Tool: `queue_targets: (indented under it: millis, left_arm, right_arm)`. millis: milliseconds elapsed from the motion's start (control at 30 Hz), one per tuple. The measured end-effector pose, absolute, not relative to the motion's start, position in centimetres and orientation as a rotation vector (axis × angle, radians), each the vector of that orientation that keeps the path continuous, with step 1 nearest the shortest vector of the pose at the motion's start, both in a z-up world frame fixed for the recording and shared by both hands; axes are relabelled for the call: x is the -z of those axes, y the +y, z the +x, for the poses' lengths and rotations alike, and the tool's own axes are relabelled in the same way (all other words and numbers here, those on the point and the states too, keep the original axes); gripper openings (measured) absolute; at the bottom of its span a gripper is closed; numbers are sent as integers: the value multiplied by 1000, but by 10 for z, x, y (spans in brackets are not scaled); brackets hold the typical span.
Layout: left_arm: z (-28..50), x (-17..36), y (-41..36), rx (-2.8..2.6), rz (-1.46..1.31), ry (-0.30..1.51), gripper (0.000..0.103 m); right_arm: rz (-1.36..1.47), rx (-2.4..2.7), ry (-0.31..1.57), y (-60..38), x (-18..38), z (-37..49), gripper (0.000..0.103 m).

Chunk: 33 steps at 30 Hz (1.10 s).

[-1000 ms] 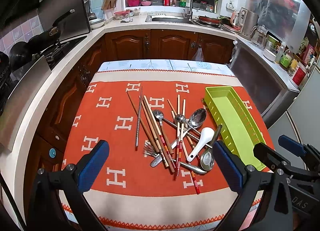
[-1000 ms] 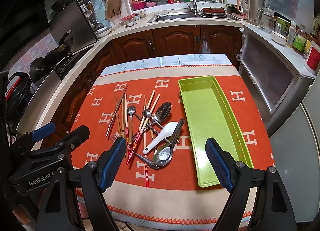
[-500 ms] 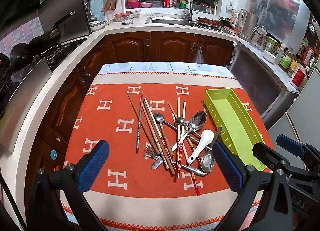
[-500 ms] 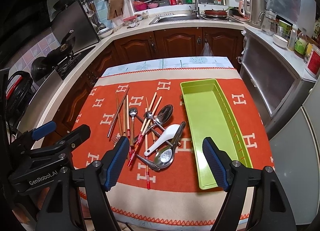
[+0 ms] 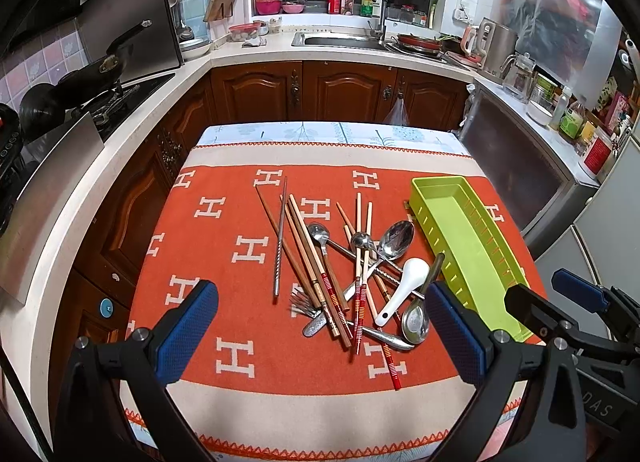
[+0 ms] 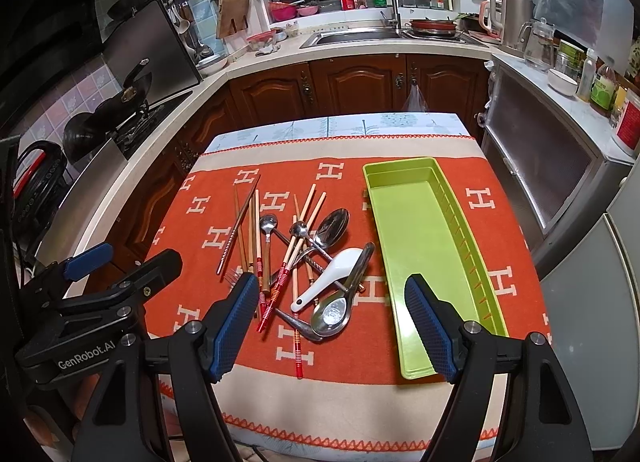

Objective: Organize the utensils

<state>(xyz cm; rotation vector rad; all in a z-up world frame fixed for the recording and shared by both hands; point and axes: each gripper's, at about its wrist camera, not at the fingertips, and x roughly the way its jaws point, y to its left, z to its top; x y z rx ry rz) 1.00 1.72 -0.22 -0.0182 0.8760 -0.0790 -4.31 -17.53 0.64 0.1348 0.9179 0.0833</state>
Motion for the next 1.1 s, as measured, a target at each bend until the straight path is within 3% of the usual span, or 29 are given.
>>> queue_targets:
  millis: [600, 1100]
  left_arm:
    - [16, 1, 25, 126, -46, 861, 102]
    - [110, 3, 116, -6, -46, 1002, 102]
  right_arm:
    - [119, -93, 923, -170, -7, -39, 75]
    - [122, -237, 956, -134, -43, 58, 65]
